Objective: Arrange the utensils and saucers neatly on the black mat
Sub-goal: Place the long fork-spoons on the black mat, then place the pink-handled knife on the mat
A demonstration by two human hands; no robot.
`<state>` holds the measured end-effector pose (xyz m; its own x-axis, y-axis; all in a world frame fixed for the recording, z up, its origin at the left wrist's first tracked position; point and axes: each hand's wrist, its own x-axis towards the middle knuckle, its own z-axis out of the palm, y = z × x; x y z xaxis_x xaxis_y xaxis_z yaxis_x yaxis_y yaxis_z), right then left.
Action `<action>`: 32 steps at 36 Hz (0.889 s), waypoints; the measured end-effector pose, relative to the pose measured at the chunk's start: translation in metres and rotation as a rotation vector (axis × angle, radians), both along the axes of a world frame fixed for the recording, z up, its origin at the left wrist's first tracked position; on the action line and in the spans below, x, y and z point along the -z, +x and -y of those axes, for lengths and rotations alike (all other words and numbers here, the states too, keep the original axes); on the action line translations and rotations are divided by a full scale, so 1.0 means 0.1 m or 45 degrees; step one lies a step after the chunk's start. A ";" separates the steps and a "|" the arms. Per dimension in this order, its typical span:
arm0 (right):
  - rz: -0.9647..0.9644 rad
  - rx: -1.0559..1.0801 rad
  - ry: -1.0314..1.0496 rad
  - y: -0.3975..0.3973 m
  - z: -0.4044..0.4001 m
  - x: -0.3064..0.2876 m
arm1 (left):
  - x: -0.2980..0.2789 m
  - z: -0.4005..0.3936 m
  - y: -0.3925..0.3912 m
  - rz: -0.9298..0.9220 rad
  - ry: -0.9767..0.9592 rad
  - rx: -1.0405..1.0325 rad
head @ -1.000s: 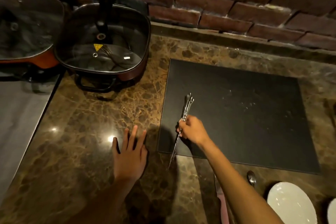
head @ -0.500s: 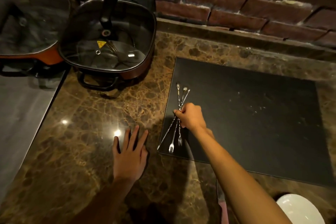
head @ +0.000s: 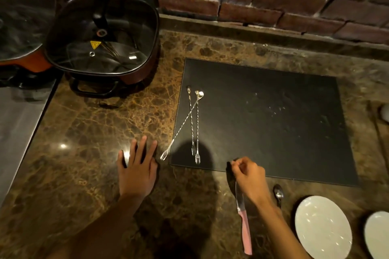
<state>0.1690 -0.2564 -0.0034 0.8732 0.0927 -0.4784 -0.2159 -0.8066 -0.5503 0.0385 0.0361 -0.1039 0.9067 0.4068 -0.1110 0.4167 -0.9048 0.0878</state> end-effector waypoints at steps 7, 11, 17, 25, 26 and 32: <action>-0.139 -0.212 -0.246 -0.52 0.58 0.07 | 0.15 -0.07 -0.01 0.012 0.021 -0.005; -0.235 -0.210 -0.335 -0.73 0.65 0.15 | 0.20 -0.08 -0.02 0.035 0.001 -0.024; -0.290 -0.249 -0.407 -0.84 0.64 0.18 | 0.22 -0.09 -0.02 0.029 -0.030 -0.046; -0.247 -0.329 -0.294 -0.90 0.44 0.10 | 0.16 -0.05 -0.01 0.067 -0.029 -0.040; -0.226 -0.330 -0.279 -0.89 0.40 0.07 | 0.14 -0.04 -0.01 0.073 -0.032 -0.033; -0.141 -0.166 -0.083 -0.64 0.20 -0.05 | 0.03 -0.01 0.00 0.082 -0.010 -0.014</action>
<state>0.1046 -0.2765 0.0014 0.7974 0.1672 -0.5799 -0.1636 -0.8650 -0.4744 0.0389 0.0367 -0.1074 0.9077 0.4158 -0.0557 0.4195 -0.8995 0.1220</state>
